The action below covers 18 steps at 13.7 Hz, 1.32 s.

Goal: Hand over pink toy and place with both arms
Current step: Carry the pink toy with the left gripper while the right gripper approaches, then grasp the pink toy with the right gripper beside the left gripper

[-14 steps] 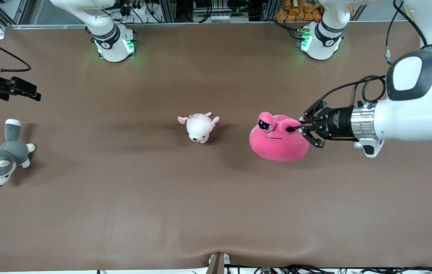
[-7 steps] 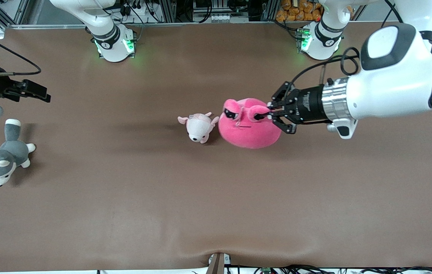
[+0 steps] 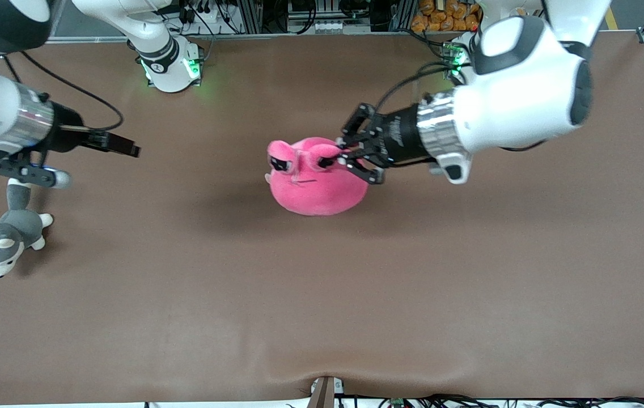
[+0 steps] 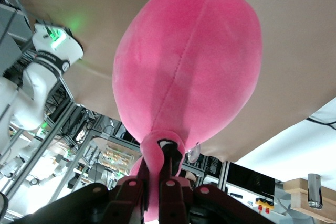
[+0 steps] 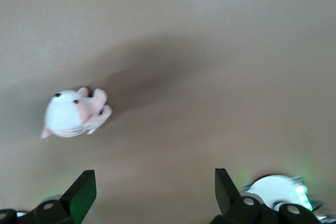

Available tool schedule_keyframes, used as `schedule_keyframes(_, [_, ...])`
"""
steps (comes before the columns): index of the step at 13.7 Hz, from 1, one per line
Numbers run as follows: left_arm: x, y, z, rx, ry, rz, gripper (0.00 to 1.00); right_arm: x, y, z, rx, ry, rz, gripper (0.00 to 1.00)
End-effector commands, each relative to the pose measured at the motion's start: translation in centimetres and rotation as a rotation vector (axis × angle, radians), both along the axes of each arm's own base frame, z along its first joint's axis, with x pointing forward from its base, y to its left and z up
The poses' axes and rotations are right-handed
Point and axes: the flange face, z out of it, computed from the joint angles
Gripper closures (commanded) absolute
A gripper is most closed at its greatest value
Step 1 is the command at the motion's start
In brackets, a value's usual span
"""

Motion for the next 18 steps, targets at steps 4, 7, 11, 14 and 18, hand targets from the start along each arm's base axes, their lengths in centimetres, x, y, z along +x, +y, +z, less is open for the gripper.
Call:
schedule_keyframes(4, [-1.2, -4.6, -1.1, -0.032, 0.054, 0.039, 1.00, 0.2, 4.6, -0.7, 0.114, 0.131, -0.227, 0.00])
schedule_keyframes(7, [-2.2, -6.8, -2.7, -0.009, 0.049, 0.016, 1.00, 0.3, 5.8, -0.4, 0.191, 0.200, -0.321, 0.00])
schedule_keyframes(11, [-3.3, -9.3, -4.8, 0.018, 0.053, 0.009, 1.00, 0.9, 7.2, -0.3, 0.255, 0.244, -0.421, 0.00])
schedule_keyframes(14, [-3.8, -10.7, -6.5, 0.042, 0.045, -0.006, 1.00, 0.7, 9.3, -0.2, 0.260, 0.252, -0.436, 0.00])
schedule_keyframes(18, [-3.9, -11.3, -7.5, 0.051, 0.051, -0.008, 1.00, 0.8, 11.3, -1.3, 0.254, 0.270, -0.468, 0.00])
